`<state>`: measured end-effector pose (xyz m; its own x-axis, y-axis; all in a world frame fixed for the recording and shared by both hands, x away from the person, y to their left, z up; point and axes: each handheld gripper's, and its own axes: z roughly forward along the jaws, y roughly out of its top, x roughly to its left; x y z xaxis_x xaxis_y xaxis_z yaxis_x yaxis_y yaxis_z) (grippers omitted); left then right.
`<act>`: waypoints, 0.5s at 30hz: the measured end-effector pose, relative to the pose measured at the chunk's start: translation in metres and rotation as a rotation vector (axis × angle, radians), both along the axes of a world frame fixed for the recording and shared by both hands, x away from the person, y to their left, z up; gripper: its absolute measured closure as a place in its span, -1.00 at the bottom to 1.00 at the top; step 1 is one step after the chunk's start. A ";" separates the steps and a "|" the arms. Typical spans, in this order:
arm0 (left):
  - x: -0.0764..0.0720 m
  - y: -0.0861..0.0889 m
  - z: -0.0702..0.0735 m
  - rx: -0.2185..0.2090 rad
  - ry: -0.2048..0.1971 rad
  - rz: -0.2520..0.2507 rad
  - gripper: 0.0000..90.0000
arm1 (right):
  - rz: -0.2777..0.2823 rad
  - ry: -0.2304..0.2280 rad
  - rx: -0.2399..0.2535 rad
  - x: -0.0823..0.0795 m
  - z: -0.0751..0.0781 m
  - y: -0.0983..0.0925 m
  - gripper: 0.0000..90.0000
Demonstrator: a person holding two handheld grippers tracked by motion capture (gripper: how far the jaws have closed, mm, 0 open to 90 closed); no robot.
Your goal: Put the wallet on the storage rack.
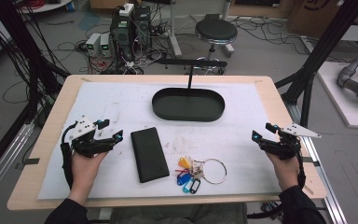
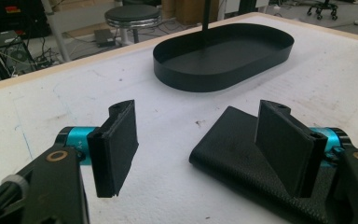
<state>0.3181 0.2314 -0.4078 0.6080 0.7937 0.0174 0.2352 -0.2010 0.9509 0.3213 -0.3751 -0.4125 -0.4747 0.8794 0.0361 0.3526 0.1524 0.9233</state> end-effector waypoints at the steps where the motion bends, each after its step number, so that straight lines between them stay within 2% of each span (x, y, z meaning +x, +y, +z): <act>1: 0.000 0.000 0.000 0.000 0.000 0.000 -0.34 | -0.001 0.004 0.001 0.001 0.000 0.001 -0.37; 9: -0.005 0.000 0.000 -0.014 -0.001 -0.021 -0.34 | 0.006 0.001 -0.017 0.002 -0.001 0.002 -0.37; 11: -0.007 -0.001 0.001 -0.010 -0.007 -0.036 -0.34 | 0.006 0.000 -0.014 0.002 -0.001 0.002 -0.37; 12: -0.006 -0.003 0.001 0.004 -0.003 -0.047 -0.33 | 0.006 0.005 -0.013 0.002 -0.001 0.002 -0.37; 15: -0.004 -0.002 -0.001 0.005 0.008 -0.056 -0.28 | 0.009 0.003 -0.017 0.002 -0.001 0.003 -0.37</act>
